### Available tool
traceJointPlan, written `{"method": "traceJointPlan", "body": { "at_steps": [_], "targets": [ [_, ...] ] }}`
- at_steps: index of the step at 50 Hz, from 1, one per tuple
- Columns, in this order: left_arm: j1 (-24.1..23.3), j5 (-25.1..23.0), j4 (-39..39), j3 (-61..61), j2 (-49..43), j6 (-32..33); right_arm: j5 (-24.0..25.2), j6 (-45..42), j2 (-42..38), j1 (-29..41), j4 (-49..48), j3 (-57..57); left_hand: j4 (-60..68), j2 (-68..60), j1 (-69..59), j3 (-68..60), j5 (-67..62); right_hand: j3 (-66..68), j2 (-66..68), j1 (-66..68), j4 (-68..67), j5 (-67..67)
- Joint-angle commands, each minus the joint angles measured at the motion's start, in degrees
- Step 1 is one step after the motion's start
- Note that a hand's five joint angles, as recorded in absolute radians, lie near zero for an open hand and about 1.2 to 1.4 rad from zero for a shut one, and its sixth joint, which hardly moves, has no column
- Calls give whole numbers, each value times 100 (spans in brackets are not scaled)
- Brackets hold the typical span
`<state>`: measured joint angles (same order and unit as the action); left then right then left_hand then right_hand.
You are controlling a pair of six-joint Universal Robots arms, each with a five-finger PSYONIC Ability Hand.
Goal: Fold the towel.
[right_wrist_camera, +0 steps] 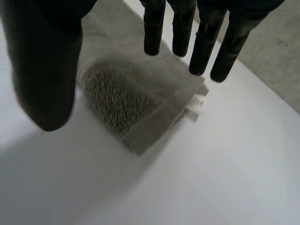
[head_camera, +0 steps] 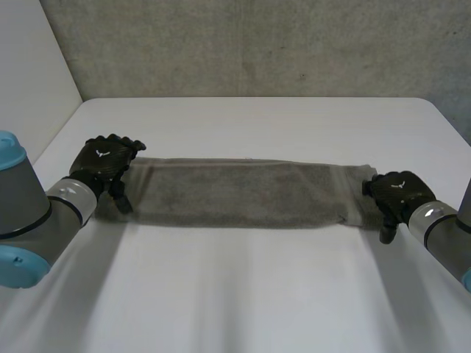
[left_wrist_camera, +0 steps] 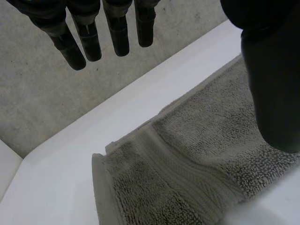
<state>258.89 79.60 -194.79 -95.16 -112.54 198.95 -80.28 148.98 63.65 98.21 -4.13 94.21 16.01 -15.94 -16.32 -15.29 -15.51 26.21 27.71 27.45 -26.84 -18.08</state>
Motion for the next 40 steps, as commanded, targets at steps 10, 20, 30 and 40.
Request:
{"method": "traceJointPlan", "body": {
  "at_steps": [10,20,30,40],
  "targets": [
    [-14,11,-120,-56,-22,4,21,-80,-494,-232,-501,-263,-159,152,190,87,1109,5379,5229,5255,-5316,-5192],
    [-5,11,-111,-64,-4,12,13,-370,-494,-680,-449,-386,-159,152,190,87,1109,5379,5229,5255,-5316,-5192],
    [56,29,-111,-135,162,4,-250,-1668,-450,-1751,-414,-842,-176,168,207,104,1126,5379,5229,5255,-5316,-5192],
    [39,38,-111,-109,417,-66,-972,-1797,-118,-1299,-475,-1554,-226,219,257,155,1176,5379,5229,5255,-5316,-5192]
  ]
}}
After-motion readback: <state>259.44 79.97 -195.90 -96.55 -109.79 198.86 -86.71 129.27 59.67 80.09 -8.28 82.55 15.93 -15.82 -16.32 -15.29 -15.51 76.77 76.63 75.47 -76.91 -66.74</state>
